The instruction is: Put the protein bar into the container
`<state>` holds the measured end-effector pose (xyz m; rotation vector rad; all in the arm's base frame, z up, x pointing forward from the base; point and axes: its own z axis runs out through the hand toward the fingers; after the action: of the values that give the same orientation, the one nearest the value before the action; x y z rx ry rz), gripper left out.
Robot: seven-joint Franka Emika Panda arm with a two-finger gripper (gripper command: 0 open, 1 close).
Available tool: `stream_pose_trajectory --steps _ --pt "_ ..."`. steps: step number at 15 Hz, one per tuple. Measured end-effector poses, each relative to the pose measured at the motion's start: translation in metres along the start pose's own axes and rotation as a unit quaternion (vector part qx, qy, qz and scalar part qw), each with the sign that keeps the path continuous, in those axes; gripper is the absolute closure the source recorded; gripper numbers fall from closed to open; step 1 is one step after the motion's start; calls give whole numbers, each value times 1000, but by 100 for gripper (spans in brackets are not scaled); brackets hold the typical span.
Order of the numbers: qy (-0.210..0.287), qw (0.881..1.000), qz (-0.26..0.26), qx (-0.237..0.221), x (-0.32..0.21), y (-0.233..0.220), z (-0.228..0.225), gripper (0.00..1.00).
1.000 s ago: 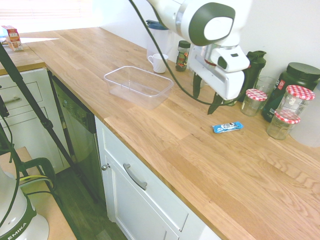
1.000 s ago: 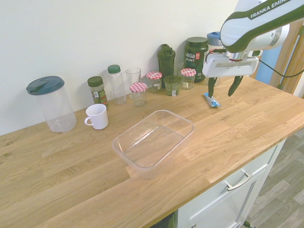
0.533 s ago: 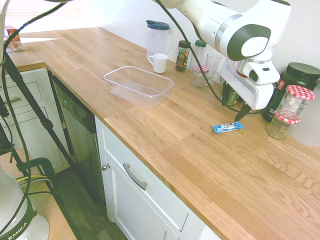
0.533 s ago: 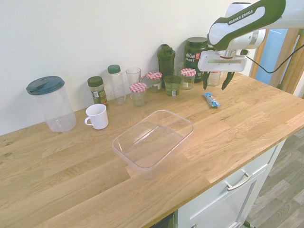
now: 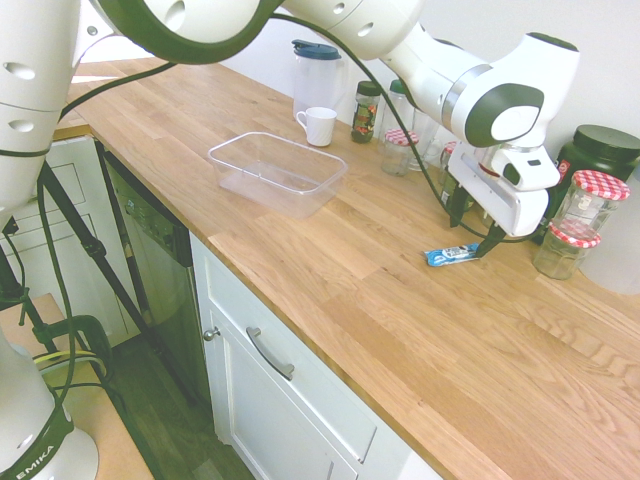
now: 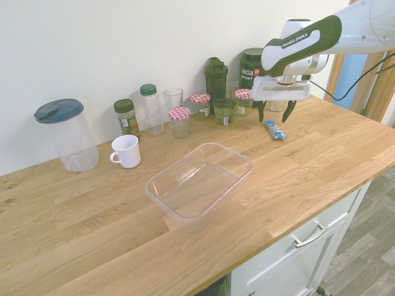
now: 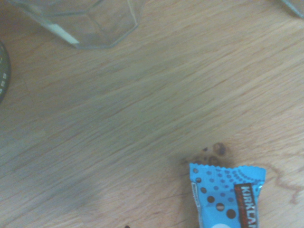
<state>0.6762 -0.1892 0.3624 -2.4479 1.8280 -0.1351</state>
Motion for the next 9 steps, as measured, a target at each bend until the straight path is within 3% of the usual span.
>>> stream_pose_trajectory --steps 4,5,9 --pt "-3 1000 -2 -7 -6 -6 13 0" --pt "-5 1000 -3 -10 -9 -7 15 100" --pt "-13 1000 -9 -20 -18 -9 20 100"
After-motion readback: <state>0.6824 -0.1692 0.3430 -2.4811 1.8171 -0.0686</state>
